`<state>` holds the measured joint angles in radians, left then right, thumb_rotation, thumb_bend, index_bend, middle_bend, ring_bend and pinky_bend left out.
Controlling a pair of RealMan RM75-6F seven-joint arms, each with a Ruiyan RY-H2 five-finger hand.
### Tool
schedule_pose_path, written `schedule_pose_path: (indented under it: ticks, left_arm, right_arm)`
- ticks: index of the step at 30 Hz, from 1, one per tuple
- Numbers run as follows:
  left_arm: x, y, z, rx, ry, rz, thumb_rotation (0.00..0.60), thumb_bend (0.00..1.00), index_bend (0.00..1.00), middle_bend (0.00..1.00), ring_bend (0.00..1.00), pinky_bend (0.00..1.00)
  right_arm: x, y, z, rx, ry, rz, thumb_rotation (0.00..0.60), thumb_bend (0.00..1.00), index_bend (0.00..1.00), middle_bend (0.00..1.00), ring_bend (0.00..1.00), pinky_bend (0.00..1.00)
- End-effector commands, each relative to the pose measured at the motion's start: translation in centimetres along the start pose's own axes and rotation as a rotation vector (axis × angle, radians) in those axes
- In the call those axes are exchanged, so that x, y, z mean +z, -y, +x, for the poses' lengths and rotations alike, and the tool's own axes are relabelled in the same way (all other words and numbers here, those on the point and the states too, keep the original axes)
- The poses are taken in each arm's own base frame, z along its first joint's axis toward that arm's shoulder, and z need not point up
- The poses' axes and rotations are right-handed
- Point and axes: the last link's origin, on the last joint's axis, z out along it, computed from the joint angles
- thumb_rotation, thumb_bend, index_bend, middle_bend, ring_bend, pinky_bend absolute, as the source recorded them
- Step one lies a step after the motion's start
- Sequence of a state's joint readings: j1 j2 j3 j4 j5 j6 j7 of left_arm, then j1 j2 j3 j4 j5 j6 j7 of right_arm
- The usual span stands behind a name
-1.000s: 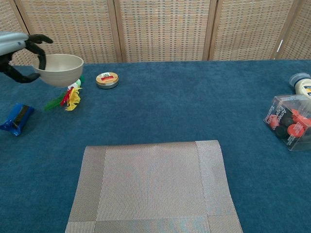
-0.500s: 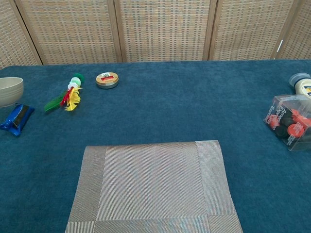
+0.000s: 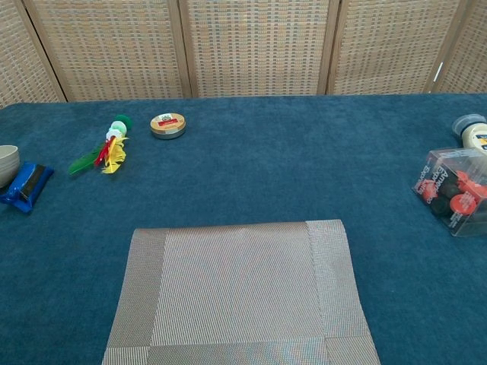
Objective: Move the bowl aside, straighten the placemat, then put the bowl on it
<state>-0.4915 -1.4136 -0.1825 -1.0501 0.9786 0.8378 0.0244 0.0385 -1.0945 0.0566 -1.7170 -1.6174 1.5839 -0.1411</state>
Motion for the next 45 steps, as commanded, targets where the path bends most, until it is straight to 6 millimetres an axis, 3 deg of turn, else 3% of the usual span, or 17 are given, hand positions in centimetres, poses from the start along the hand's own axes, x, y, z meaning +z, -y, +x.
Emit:
schedule_pose_path:
  ticks: [1, 9, 14, 20, 27, 34, 45]
  left_arm:
    - [-0.6, -0.1, 0.9, -0.055, -0.028, -0.027, 0.6, 0.0, 0.0, 0.0, 0.0, 0.0]
    - [-4.6, -2.0, 4.2, -0.113, -0.194, -0.261, 0.6, 0.0, 0.01, 0.0, 0.0, 0.0]
    - [-7.8, -4.9, 4.1, -0.101, -0.19, -0.511, 0.6, 0.01, 0.14, 0.0, 0.0, 0.0]
    - [-10.8, -8.5, 1.2, -0.019, -0.124, -0.805, 0.6, 0.17, 0.32, 0.0, 0.0, 0.0]
    - [-14.4, -11.2, -3.4, 0.088, -0.029, -1.062, 0.6, 0.21, 0.35, 0.0, 0.0, 0.0]
    - [-16.2, -12.5, -6.3, 0.154, 0.035, -1.155, 0.6, 0.29, 0.35, 0.0, 0.0, 0.0]
    - [-17.4, -13.8, -9.5, 0.26, 0.098, -1.25, 0.6, 0.3, 0.39, 0.0, 0.0, 0.0]
  right_arm:
    - [0.0, 0.0, 0.0, -0.001, -0.001, 0.0, 0.6, 0.0, 0.09, 0.0, 0.0, 0.0]
    - [0.0, 0.0, -0.1, -0.004, 0.001, -0.001, 0.6, 0.0, 0.09, 0.0, 0.0, 0.0]
    - [0.1, -0.1, 0.1, -0.003, -0.007, -0.009, 0.6, 0.0, 0.09, 0.0, 0.0, 0.0]
    - [0.2, -0.3, 0.2, -0.006, -0.012, -0.018, 0.6, 0.0, 0.1, 0.0, 0.0, 0.0]
    - [0.3, -0.5, 0.1, -0.011, -0.012, -0.028, 0.6, 0.0, 0.1, 0.0, 0.0, 0.0]
    - [0.3, -0.6, 0.1, -0.013, -0.012, -0.034, 0.6, 0.0, 0.1, 0.0, 0.0, 0.0]
    - [0.2, -0.7, 0.1, -0.014, -0.013, -0.04, 0.6, 0.0, 0.1, 0.0, 0.0, 0.0]
